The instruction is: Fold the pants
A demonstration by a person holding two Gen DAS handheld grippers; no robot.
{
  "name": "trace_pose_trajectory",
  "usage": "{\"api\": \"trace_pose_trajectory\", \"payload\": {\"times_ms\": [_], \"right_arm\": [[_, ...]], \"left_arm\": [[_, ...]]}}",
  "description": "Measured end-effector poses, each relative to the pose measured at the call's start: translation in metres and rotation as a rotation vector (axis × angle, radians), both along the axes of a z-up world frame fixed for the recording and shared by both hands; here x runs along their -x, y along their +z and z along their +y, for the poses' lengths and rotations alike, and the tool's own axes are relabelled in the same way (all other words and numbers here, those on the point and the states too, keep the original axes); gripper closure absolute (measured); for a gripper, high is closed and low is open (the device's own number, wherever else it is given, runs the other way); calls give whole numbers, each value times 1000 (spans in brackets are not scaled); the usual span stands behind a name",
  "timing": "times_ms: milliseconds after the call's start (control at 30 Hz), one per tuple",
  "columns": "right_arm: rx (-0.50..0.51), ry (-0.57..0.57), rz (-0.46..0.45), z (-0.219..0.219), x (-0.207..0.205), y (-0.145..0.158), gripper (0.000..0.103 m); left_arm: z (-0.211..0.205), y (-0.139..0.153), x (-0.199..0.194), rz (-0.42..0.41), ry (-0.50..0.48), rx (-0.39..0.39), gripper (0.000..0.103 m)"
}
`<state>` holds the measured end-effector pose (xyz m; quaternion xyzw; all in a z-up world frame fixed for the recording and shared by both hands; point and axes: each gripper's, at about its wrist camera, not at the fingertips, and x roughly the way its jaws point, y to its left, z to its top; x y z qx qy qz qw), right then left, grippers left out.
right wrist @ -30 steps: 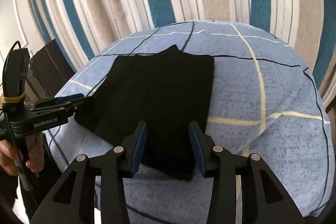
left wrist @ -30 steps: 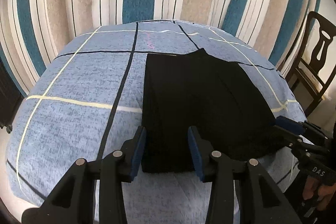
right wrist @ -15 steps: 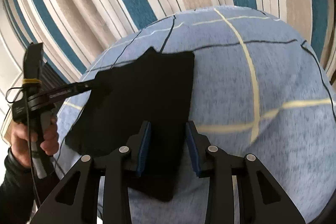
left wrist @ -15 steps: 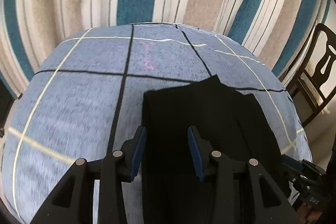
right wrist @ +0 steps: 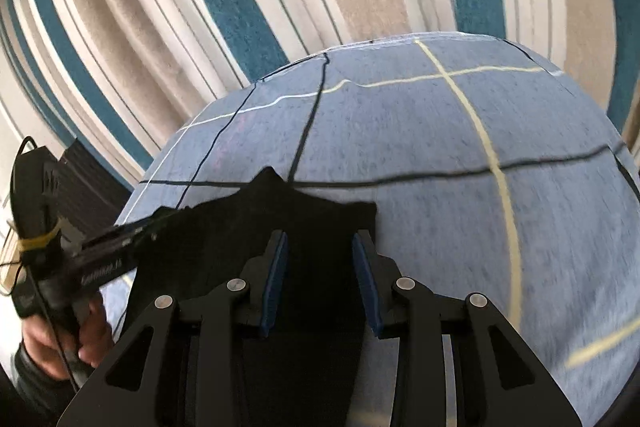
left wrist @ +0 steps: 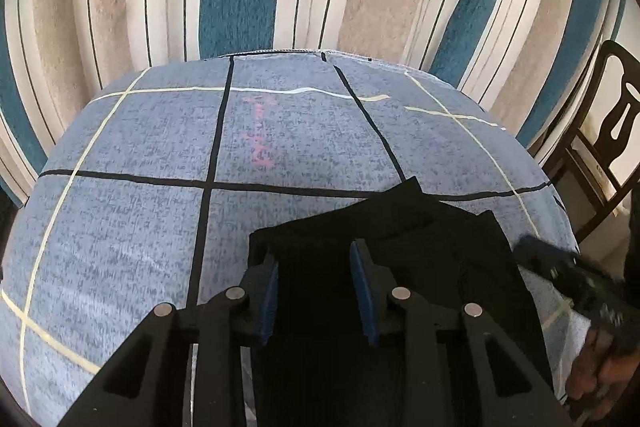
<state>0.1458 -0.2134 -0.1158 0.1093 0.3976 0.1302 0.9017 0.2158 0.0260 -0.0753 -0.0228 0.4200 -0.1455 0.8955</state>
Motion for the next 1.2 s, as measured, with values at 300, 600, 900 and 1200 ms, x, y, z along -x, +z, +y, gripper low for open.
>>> {"api": "trace_pose_trajectory", "payload": {"times_ms": [300, 600, 900, 1200], "right_arm": [[39, -89, 56, -16, -3, -11, 81], [19, 24, -45, -3, 60, 20, 79], [7, 90, -30, 11, 79, 13, 62], [-67, 76, 6, -10, 77, 6, 53]], "left_arm": [[8, -9, -3, 1, 9, 21, 67], [1, 20, 26, -44, 23, -56, 66], [-6, 32, 64, -73, -2, -60, 66], [13, 13, 78, -32, 18, -40, 66]]}}
